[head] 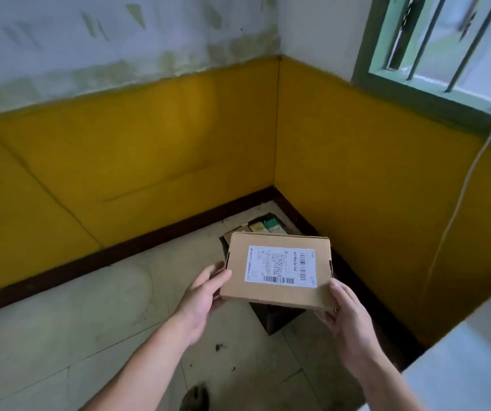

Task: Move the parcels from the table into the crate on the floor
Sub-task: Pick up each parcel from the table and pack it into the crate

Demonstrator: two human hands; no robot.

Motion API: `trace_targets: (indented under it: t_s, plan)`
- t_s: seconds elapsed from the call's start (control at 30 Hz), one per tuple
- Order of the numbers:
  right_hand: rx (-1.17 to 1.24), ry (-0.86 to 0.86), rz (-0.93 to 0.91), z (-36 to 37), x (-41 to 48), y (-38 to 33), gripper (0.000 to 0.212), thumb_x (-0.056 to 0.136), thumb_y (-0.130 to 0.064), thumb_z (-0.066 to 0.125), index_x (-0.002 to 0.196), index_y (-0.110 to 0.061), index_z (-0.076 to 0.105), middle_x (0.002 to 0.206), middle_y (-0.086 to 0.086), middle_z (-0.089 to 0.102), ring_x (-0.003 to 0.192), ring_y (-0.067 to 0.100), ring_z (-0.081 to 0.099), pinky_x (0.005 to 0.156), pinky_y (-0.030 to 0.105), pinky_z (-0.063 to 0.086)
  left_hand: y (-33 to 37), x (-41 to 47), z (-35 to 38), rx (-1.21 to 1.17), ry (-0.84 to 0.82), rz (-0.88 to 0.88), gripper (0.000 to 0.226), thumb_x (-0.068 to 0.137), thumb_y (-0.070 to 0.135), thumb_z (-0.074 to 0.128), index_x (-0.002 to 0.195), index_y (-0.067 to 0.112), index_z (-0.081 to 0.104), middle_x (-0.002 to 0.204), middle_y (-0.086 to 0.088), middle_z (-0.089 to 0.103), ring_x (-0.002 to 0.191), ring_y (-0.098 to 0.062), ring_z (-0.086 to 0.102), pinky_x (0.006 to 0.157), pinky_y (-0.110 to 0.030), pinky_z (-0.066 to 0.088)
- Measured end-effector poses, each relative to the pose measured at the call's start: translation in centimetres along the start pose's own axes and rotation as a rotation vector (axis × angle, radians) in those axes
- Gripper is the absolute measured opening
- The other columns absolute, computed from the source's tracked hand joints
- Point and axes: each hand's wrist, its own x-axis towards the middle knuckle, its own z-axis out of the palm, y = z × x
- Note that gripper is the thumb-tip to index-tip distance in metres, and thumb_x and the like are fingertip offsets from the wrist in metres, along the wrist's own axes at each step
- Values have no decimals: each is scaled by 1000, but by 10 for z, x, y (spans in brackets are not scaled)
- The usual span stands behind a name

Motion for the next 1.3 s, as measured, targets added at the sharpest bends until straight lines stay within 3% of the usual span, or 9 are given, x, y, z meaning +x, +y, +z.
trace_targets:
  t_s: [0.1, 0.2, 0.47, 0.73, 0.8, 0.87, 1.03, 1.17, 1.3]
  plan:
    - [2, 68, 29, 56, 36, 17, 26, 96, -28, 56, 118, -18, 66, 118, 4, 70, 103, 18, 65, 79, 32, 51, 10, 55, -49, 52, -33, -19, 30, 91, 18, 66, 121, 22, 64, 117, -2, 71, 105, -18, 66, 79, -26, 50]
    - [14, 152, 86, 104, 59, 32, 28, 97, -27, 56, 121, -17, 64, 119, 4, 70, 109, 22, 65, 82, 35, 52, 23, 100, -90, 101, -64, -48, 29, 92, 9, 64, 118, 21, 63, 112, 2, 73, 103, -17, 67, 78, -26, 51]
    - [36, 408, 139, 164, 107, 52, 31, 95, -24, 59, 123, -13, 64, 118, 8, 71, 108, 27, 64, 80, 36, 52, 53, 221, -122, 271, -204, -149, 16, 93, 16, 65, 107, 24, 63, 103, 5, 72, 93, -11, 66, 74, -23, 52]
    - [69, 648, 192, 175, 198, 77, 24, 97, -23, 58, 120, -17, 54, 118, 6, 58, 107, 23, 57, 60, 24, 54, 53, 342, -100, 592, -378, -221, 51, 94, 10, 63, 143, 16, 47, 135, -5, 60, 120, -17, 58, 107, -34, 44]
    - [40, 683, 227, 178, 231, 88, 29, 97, -22, 58, 124, -14, 53, 120, 7, 57, 106, 22, 57, 71, 30, 57, 52, 374, -96, 646, -366, -263, 51, 94, 12, 64, 142, 17, 47, 136, -5, 60, 122, -18, 57, 110, -36, 42]
    - [38, 721, 289, 185, 258, 96, 36, 96, -21, 59, 130, -12, 51, 120, 6, 57, 106, 23, 56, 91, 41, 53, 54, 401, -91, 700, -348, -312, 51, 94, 13, 64, 142, 19, 49, 135, -5, 61, 117, -15, 58, 107, -34, 43]
    - [11, 828, 418, 192, 330, 103, 27, 94, -24, 61, 120, -17, 57, 116, 6, 62, 105, 25, 59, 99, 45, 48, 57, 482, -68, 783, -350, -368, 50, 93, 12, 65, 141, 17, 49, 115, 6, 65, 97, -4, 60, 86, -22, 46]
    - [-18, 886, 416, 187, 389, 117, 12, 93, -32, 60, 106, -30, 59, 102, -7, 64, 92, 13, 57, 86, 34, 43, 36, 544, -47, 856, -335, -355, 46, 92, 16, 67, 135, 24, 52, 123, 5, 61, 103, -12, 60, 82, -23, 47]
    - [11, 912, 414, 177, 450, 144, 11, 93, -42, 60, 102, -36, 62, 95, -21, 63, 85, -3, 55, 73, 26, 43, 0, 605, -22, 866, -344, -364, 39, 88, 24, 72, 121, 33, 56, 101, 19, 60, 87, 3, 53, 66, -17, 39]
